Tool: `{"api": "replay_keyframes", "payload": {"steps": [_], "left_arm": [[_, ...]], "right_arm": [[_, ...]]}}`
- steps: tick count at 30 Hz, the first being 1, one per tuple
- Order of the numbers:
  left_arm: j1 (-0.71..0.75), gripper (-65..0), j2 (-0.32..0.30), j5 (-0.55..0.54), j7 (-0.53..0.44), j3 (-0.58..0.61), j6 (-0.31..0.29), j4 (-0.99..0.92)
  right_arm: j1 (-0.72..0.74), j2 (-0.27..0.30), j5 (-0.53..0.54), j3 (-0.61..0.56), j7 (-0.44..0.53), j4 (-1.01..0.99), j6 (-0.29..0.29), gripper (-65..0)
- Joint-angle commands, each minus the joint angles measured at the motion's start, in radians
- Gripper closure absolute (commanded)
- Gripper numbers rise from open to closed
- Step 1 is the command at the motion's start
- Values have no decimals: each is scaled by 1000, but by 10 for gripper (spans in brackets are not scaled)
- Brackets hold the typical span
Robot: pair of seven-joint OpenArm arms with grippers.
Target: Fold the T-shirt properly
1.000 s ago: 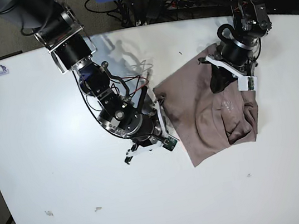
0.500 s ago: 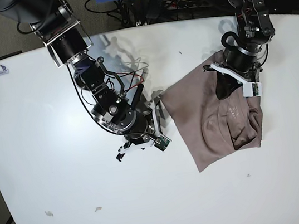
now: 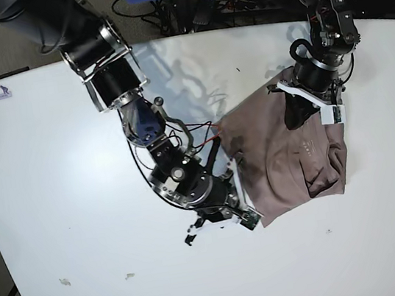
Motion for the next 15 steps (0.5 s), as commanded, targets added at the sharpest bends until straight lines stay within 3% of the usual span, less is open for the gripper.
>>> {"api": "replay_keyframes", "payload": {"steps": [1, 7, 15], "left_arm": [[27, 0, -3, 35, 77, -2, 18, -6], [27, 0, 20, 39, 77, -2, 18, -6], [27, 0, 26, 38, 77, -1, 18, -23]], "right_arm": [[43, -41, 3, -2, 23, -22, -3, 0], [43, -41, 8, -39, 60, -129, -3, 0], [45, -41, 148, -139, 116, -244, -7, 0]]}}
